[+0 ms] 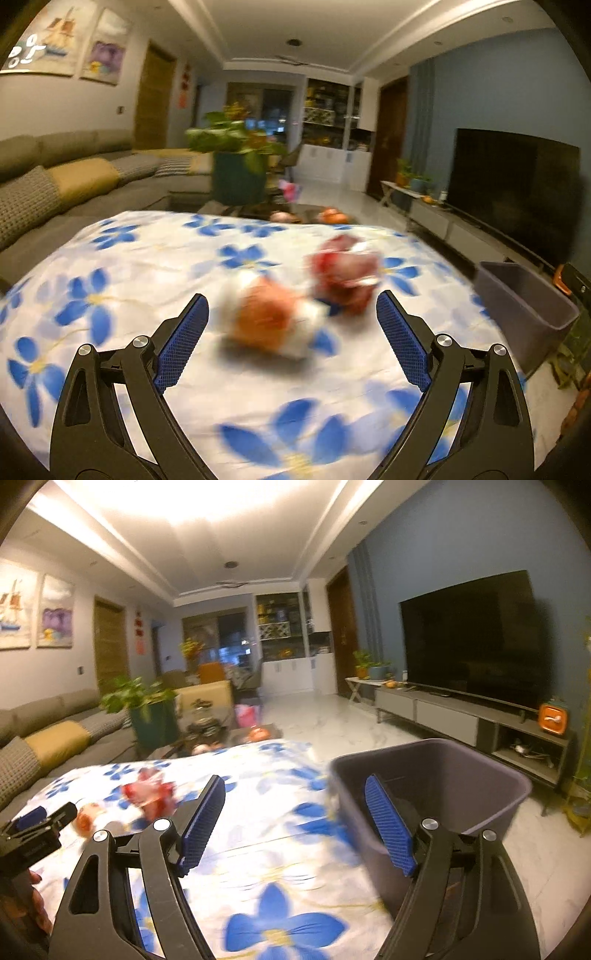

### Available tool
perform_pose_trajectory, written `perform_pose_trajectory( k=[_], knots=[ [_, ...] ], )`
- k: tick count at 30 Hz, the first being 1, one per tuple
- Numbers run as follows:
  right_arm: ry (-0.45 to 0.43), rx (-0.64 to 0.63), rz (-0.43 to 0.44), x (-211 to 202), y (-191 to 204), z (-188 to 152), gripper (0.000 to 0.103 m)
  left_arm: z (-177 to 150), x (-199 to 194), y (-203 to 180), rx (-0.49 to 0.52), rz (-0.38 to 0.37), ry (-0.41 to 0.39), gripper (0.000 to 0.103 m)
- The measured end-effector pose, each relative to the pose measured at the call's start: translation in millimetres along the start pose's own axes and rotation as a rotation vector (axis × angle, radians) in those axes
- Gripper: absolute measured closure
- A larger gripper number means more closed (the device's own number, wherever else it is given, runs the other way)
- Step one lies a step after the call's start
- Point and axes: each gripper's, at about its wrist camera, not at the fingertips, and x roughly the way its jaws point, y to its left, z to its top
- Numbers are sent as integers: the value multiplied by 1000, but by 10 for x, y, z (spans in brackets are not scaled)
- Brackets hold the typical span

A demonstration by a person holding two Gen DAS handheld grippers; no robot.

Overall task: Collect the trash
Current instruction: 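Move both open tools back toward the printed paper cup and red snack bag, then grasp the orange printed paper cup with the left tool while the right tool grasps the red snack bag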

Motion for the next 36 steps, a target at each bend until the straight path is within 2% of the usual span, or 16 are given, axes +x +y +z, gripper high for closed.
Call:
perform_pose_trajectory(
  k=[4, 12, 15, 22, 28, 36],
  knots=[
    [18, -18, 54, 19, 260, -49, 26, -36, -85, 401, -37, 28, 3, 12],
    [26, -71, 106, 41, 615, -85, 26, -48, 5, 648, -47, -38, 36, 13],
    [28, -85, 110, 69, 669, -97, 26, -83, 133, 577, -36, -89, 75, 12],
    [42, -94, 126, 157, 750, -105, 26, -83, 432, 317, 14, -144, 163, 10],
    [53, -87, 143, 261, 794, -108, 26, -64, 586, 202, 41, -148, 208, 10],
    [70, -93, 172, 416, 916, -111, 27, -79, 783, 77, 99, -105, 273, 10]
  ],
)
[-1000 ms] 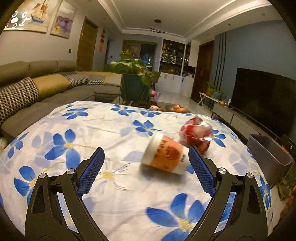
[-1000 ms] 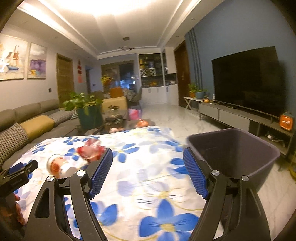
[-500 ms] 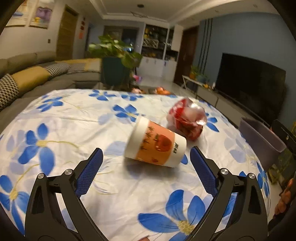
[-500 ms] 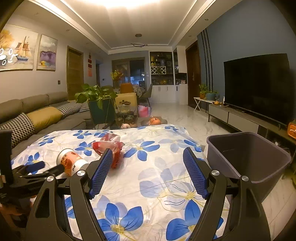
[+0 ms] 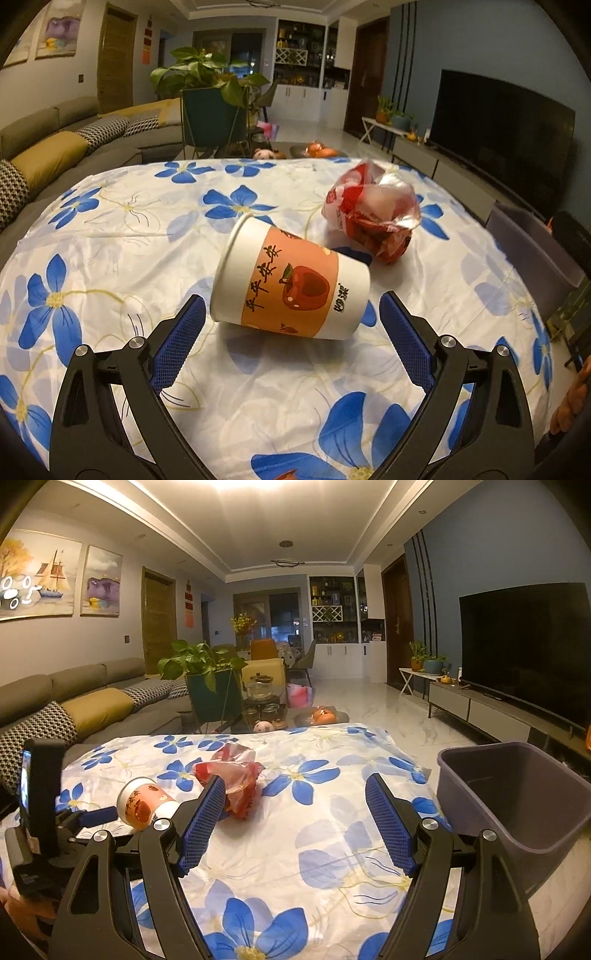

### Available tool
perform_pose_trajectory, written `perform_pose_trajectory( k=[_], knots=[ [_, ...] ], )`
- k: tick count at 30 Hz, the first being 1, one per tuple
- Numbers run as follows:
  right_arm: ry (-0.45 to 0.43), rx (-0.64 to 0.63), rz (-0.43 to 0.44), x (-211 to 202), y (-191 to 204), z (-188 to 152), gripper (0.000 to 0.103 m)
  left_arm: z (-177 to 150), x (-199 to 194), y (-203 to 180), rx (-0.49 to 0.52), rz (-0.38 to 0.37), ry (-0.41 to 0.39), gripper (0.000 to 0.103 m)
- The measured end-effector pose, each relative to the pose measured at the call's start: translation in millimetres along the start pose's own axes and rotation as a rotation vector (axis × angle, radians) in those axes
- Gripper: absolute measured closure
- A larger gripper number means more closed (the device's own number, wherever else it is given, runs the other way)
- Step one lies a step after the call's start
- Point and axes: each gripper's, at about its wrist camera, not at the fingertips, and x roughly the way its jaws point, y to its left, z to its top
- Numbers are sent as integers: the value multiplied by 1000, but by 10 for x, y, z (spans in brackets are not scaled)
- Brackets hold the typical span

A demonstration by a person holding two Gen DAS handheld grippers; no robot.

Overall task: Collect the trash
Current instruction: 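Grasp the orange printed paper cup with the left tool while the right tool grasps the red snack bag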

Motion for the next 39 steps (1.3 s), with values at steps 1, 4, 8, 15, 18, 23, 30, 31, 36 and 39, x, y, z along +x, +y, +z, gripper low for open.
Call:
perform_pose_trajectory(
  k=[1, 4, 8, 15, 18, 23, 30, 31, 36, 39],
  knots=[
    [3, 1, 3, 21, 10, 3, 27, 4, 23, 1, 2, 6, 8, 10],
    [13, 4, 12, 90, 45, 7, 27, 23, 85, 11, 1, 20, 27, 10],
    [27, 8, 21, 168, 64, 11, 26, 36, 100, 59, -17, 4, 25, 14],
    [51, 10, 37, 293, 123, 16, 26, 20, 50, 206, -93, -67, -1, 16],
    [64, 9, 41, 370, 157, 27, 26, 24, -41, 315, -150, -76, -35, 16],
    [91, 9, 48, 600, 233, 67, 27, 71, -219, 470, -190, 15, -106, 16],
    [143, 7, 44, 973, 403, 82, 27, 175, -381, 778, -233, 163, -181, 16],
    [154, 9, 42, 1027, 419, 80, 27, 186, -383, 838, -243, 170, -186, 16],
    [188, 16, 47, 1206, 482, 98, 33, 205, -370, 1003, -278, 195, -187, 16],
    [221, -3, 54, 1298, 541, 76, 45, 212, -339, 1047, -292, 184, -183, 16]
  ],
)
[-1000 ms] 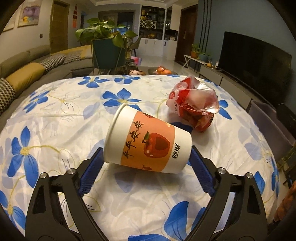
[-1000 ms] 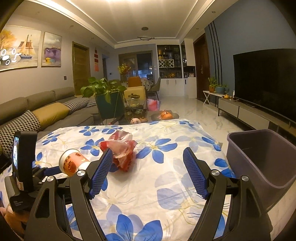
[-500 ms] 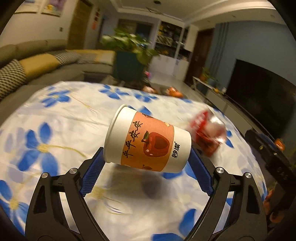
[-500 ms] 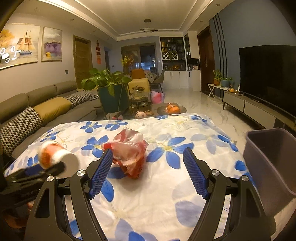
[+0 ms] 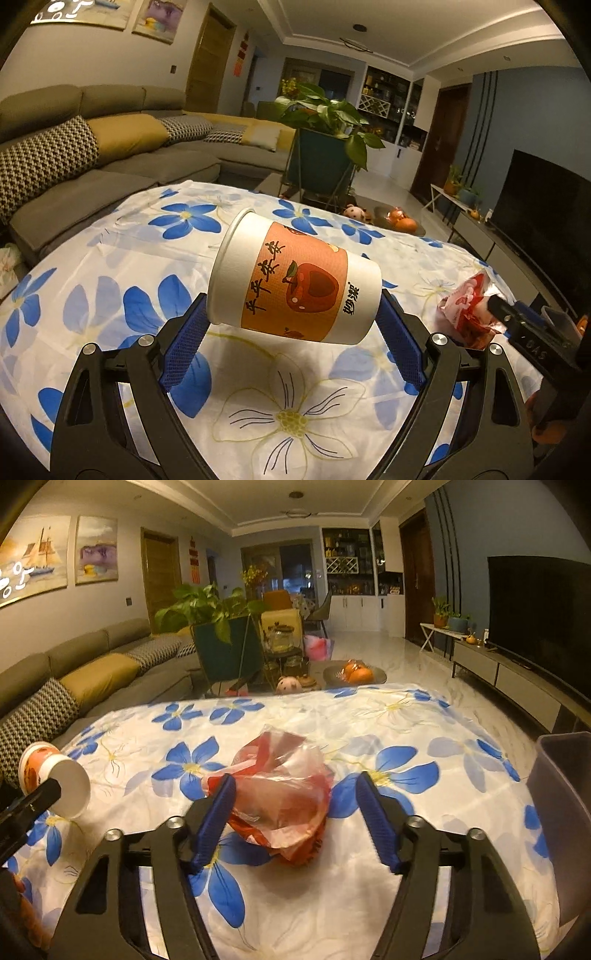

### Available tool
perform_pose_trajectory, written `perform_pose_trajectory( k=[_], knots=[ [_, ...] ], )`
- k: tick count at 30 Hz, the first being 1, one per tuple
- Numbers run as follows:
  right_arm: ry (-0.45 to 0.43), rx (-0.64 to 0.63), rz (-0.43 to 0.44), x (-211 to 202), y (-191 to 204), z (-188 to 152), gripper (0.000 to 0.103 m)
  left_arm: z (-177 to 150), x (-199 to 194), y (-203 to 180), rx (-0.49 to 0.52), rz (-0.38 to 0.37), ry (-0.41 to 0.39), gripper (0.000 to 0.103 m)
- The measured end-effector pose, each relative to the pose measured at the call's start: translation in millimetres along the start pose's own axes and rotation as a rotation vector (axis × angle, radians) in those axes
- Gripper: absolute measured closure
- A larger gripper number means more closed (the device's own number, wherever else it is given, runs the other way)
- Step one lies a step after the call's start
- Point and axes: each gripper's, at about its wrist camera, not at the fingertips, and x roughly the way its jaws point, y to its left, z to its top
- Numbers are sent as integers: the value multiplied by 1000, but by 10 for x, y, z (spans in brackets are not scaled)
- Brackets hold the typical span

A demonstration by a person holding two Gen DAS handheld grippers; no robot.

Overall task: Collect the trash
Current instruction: 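Grasp the orange printed paper cup with the left tool while the right tool grasps the red snack bag, then carry the printed cup and red snack bag over the grey bin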

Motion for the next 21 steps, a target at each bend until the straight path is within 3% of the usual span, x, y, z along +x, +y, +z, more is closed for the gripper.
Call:
perform_pose_trajectory(
  k=[3, 8, 21],
  knots=[
    [34, -31, 9, 80, 59, -35, 63, -3, 39, 8, 1, -9, 4, 16],
    [33, -49, 31, 60, 83, -51, 78, -27, 29, 16, 10, -20, 6, 16],
    [-71, -28, 27, -460, -95, -40, 86, -9, -186, -196, 46, -70, -25, 16]
  ],
)
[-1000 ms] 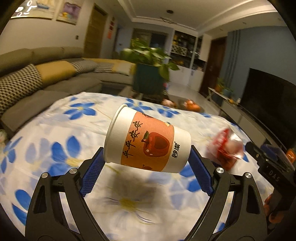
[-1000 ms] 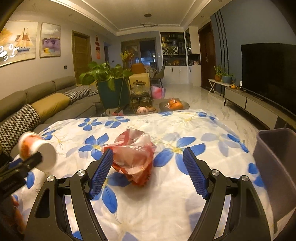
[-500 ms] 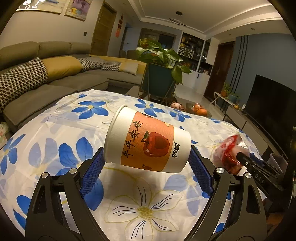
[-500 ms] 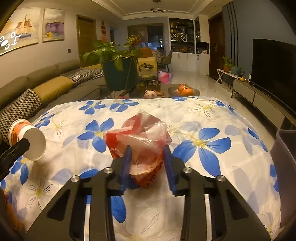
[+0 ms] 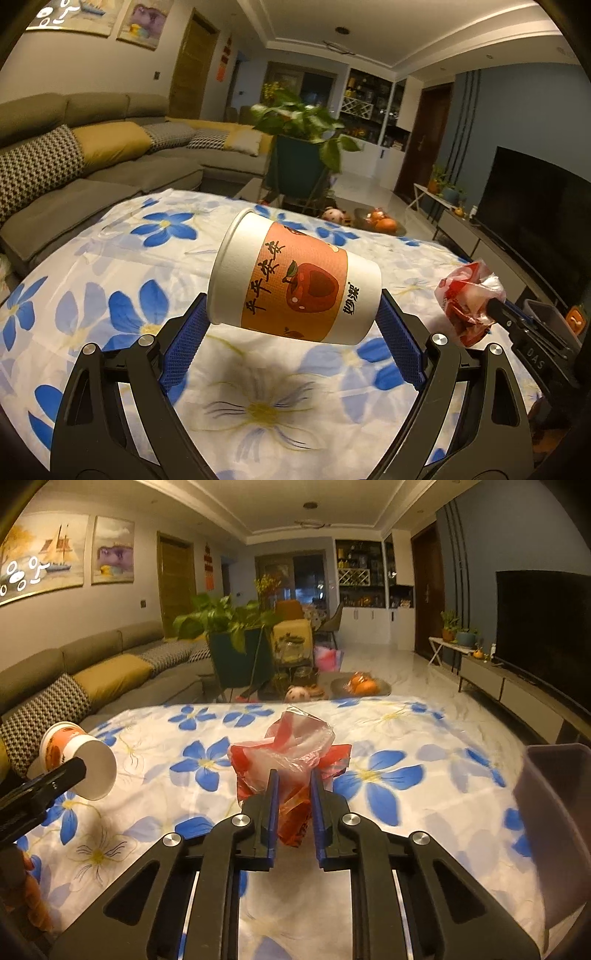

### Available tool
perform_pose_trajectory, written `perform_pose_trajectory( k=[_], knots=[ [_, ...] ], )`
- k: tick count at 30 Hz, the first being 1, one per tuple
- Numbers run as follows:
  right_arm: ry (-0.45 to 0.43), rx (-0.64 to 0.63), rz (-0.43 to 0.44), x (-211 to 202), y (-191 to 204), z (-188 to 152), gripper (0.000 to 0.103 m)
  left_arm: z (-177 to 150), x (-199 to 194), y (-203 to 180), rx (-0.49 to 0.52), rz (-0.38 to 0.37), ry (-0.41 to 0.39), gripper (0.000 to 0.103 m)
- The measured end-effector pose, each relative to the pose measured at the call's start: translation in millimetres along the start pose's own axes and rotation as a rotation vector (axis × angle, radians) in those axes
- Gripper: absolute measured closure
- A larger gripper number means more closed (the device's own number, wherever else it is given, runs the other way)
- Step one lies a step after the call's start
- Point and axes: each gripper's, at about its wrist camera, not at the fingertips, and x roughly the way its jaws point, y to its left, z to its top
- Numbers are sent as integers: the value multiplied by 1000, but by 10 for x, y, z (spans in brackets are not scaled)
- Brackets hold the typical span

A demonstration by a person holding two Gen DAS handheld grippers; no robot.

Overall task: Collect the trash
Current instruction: 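Carry the printed cup and red snack bag over the grey bin, then open both tools to drop the cup and snack bag into the bin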

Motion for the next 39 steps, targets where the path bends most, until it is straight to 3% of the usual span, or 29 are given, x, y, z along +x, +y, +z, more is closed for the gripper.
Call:
perform_pose_trajectory(
  k=[6, 12, 23, 30, 39],
  knots=[
    [-78, 48, -43, -437, -330, 51, 86, 31, -130, -417, 62, -68, -19, 16],
    [-150, 109, -146, -887, -834, 66, 86, 26, -211, -943, 124, -171, -23, 16],
    [-217, 202, -442, -1498, -1857, -117, 86, -134, -222, -2476, 259, -493, -27, 16],
    [-209, 224, -499, -1573, -2230, -252, 86, -338, -59, -3377, 339, -646, -20, 16],
    [-203, 249, -527, -1504, -2510, -359, 86, -620, 211, -3871, 404, -752, 23, 16]
  ],
)
